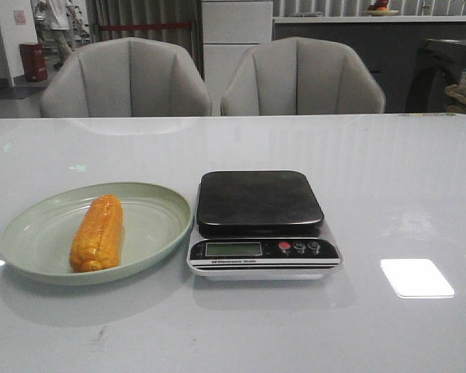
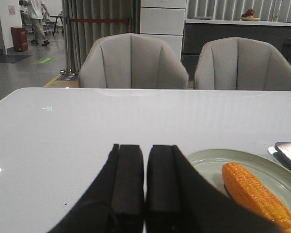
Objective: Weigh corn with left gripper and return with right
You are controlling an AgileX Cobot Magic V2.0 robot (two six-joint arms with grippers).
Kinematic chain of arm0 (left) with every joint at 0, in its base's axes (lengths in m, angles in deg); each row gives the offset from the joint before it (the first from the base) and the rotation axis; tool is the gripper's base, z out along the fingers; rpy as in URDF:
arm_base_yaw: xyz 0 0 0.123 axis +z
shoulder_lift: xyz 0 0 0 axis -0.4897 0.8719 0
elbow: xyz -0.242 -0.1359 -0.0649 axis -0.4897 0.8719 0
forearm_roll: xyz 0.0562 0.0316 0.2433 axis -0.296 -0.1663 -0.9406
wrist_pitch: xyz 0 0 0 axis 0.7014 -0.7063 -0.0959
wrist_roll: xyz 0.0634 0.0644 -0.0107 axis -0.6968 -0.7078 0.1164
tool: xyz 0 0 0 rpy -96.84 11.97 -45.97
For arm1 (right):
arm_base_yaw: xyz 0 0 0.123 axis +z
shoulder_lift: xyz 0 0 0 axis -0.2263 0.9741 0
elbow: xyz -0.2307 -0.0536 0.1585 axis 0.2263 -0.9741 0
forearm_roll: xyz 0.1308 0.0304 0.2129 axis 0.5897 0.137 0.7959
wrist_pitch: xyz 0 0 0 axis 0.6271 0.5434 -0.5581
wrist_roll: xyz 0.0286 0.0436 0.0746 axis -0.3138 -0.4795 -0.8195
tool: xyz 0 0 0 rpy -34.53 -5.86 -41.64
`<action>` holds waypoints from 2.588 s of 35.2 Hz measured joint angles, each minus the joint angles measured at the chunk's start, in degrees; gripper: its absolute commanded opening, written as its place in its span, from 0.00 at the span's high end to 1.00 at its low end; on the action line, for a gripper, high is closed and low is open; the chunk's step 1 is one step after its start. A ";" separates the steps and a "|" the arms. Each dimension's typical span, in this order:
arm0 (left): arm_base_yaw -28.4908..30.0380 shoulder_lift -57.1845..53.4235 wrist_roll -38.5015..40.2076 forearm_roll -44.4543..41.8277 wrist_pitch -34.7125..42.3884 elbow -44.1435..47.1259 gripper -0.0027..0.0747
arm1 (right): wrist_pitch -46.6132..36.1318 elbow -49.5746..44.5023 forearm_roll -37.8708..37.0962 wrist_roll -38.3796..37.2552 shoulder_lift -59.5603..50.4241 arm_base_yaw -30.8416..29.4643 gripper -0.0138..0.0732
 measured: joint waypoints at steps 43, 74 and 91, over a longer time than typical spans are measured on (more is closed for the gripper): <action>0.00 4.47 0.00 0.13 -6.79 -14.52 0.82 | 0.00 0.00 0.00 0.00 0.00 0.00 0.62; -3.17 28.89 0.00 2.20 -29.03 -29.69 0.18 | 0.00 0.00 0.00 0.00 0.00 0.00 0.62; -18.73 64.40 1.36 5.57 -22.34 -43.77 0.18 | 0.00 0.00 0.00 0.00 0.00 0.00 0.62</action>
